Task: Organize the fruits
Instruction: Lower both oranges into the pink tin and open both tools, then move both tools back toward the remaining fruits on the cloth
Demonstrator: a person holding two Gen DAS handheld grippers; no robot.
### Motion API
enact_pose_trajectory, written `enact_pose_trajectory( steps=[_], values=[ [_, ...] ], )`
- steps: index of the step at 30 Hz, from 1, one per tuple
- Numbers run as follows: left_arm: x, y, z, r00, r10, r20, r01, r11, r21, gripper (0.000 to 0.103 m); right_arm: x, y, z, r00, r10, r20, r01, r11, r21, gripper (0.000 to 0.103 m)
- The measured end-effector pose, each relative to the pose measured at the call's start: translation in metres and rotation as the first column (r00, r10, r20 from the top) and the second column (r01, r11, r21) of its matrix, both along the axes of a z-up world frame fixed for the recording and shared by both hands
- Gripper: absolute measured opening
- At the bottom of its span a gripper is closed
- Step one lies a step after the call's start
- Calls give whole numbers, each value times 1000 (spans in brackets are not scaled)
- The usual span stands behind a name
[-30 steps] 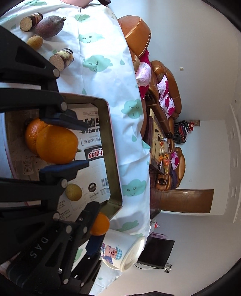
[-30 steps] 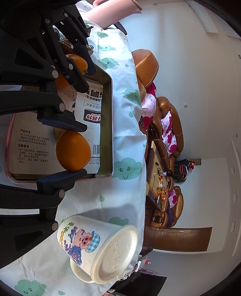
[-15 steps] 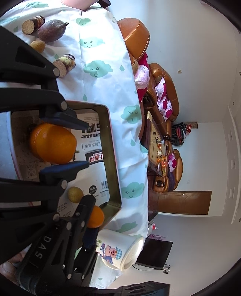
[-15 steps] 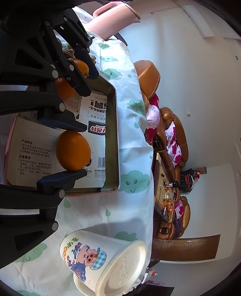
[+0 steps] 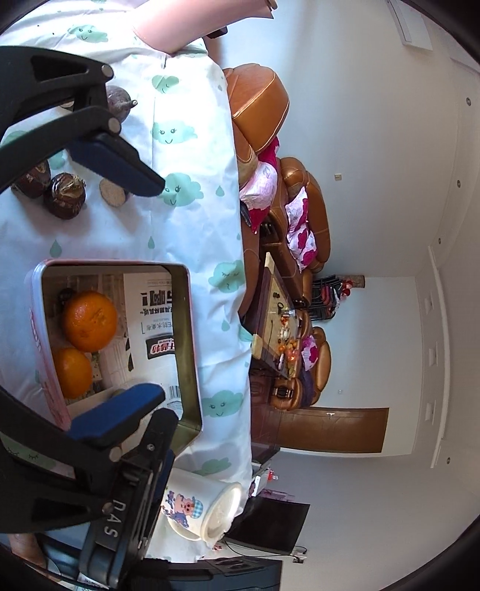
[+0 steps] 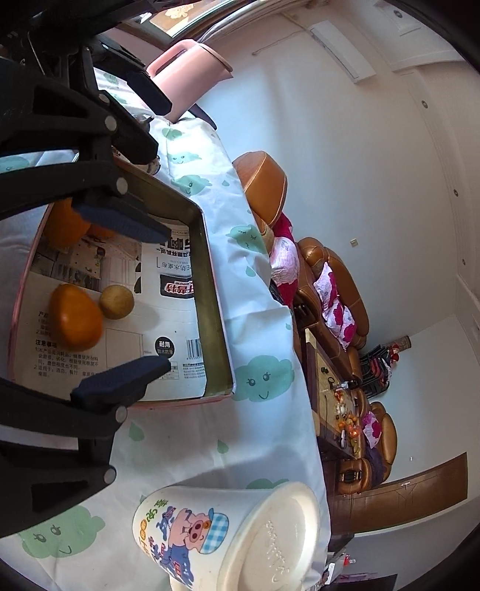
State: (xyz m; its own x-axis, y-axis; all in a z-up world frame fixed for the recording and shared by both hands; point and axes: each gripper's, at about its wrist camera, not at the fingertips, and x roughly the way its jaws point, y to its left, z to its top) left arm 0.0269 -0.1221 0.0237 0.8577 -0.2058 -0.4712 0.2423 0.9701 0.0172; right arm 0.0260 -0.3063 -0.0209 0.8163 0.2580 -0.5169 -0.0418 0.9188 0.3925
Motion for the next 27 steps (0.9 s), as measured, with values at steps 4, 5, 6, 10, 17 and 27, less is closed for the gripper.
enact_pose_trajectory(
  steps=[4,5,6,10,17,27],
  values=[
    [-7,4,3,1000,8,21,-8,1000,23,103,-10,-1,6,997,-55,50,56,998,-11,79],
    [-9,5,2,1000,12,25,-12,1000,29,103,-13,-2,9,995,-79,67,82,996,-33,79],
    [-9,6,2,999,18,27,-19,999,34,103,-16,-1,11,991,-106,81,111,992,-58,79],
    [-9,16,-2,998,49,31,-51,998,47,103,-26,2,15,974,-190,122,206,969,-138,79],
    [-10,34,-13,995,94,30,-96,992,81,103,-41,13,18,943,-298,149,323,926,-197,79],
    [-11,61,-21,995,94,-23,-92,993,69,103,-68,50,19,942,-289,169,323,918,-230,79]
  ],
)
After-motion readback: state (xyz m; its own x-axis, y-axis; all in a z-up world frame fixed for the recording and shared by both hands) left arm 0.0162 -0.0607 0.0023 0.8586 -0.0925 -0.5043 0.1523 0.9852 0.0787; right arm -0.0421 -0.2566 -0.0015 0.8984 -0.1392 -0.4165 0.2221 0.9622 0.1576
